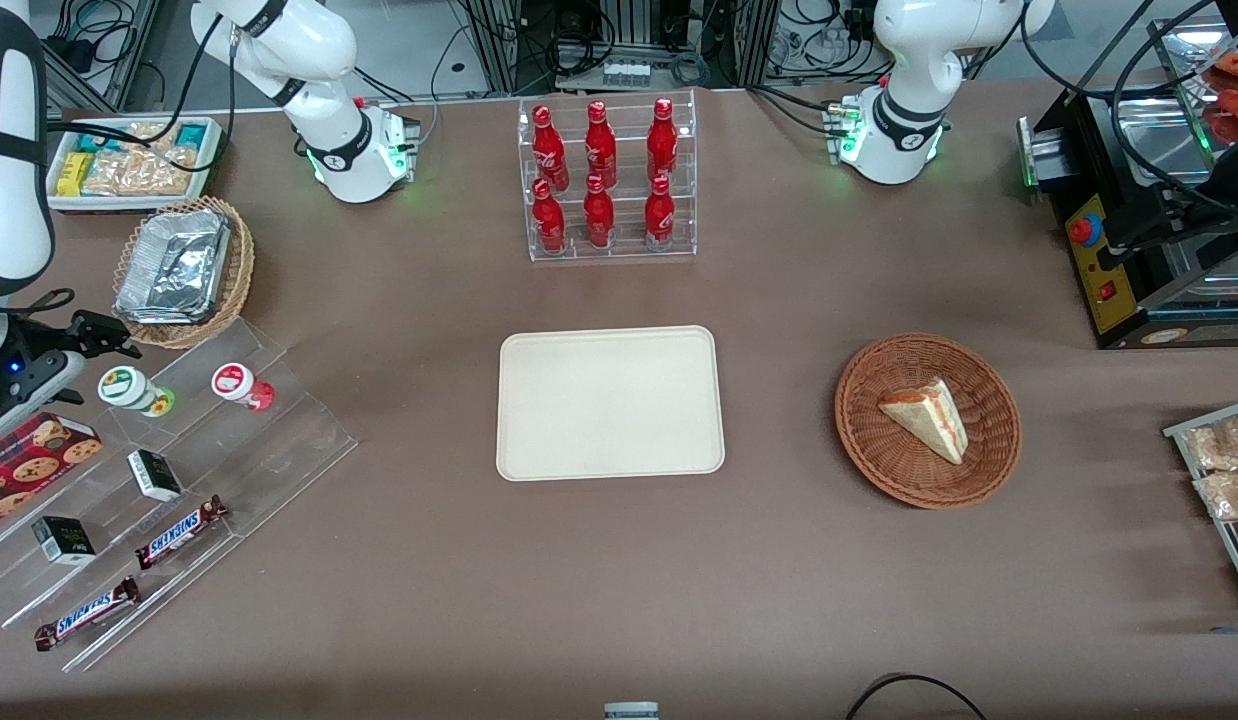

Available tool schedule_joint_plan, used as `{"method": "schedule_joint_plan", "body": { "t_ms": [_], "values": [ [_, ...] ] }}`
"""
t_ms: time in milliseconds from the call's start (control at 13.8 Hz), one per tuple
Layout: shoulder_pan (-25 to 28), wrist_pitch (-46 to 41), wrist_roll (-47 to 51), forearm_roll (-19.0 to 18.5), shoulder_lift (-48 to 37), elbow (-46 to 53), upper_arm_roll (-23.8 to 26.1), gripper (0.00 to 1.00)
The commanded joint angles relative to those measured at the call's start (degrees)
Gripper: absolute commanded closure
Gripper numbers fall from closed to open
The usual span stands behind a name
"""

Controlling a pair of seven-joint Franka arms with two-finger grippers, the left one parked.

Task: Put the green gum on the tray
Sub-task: 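Move the right gripper toward the green-and-white gum canister on the acrylic stand, then close the right gripper around the green-and-white gum canister, then lift the canister and carry it over the cream tray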

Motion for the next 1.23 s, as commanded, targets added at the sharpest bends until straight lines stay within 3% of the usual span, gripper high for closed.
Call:
{"method": "schedule_joint_plan", "body": {
  "t_ms": [0, 651, 724, 796, 941, 1013, 1086, 1158],
  "values": [
    [-1.79, 4.8, -3.85, 0.31, 0.42, -2.65, 0.32, 0.0],
    [-2.14, 12.11, -4.02, 0.31, 0.42, -7.84, 0.24, 0.01],
    [-2.14, 12.55, -4.11, 0.22, 0.42, -8.19, 0.24, 0.07],
    [-2.14, 12.82, -4.29, 0.22, 0.42, -8.28, 0.24, 0.24],
    [-2.14, 12.91, -5.08, 0.22, 0.42, -8.37, 0.24, 0.73],
    [-2.14, 12.82, -5.08, 0.22, 0.42, -8.37, 0.24, 0.92],
    [-2.05, 12.65, -4.99, 0.22, 0.33, -8.28, 0.24, 1.0],
    [-1.97, 12.3, -4.73, 0.22, 0.15, -8.2, 0.24, 1.0]
  ]
}}
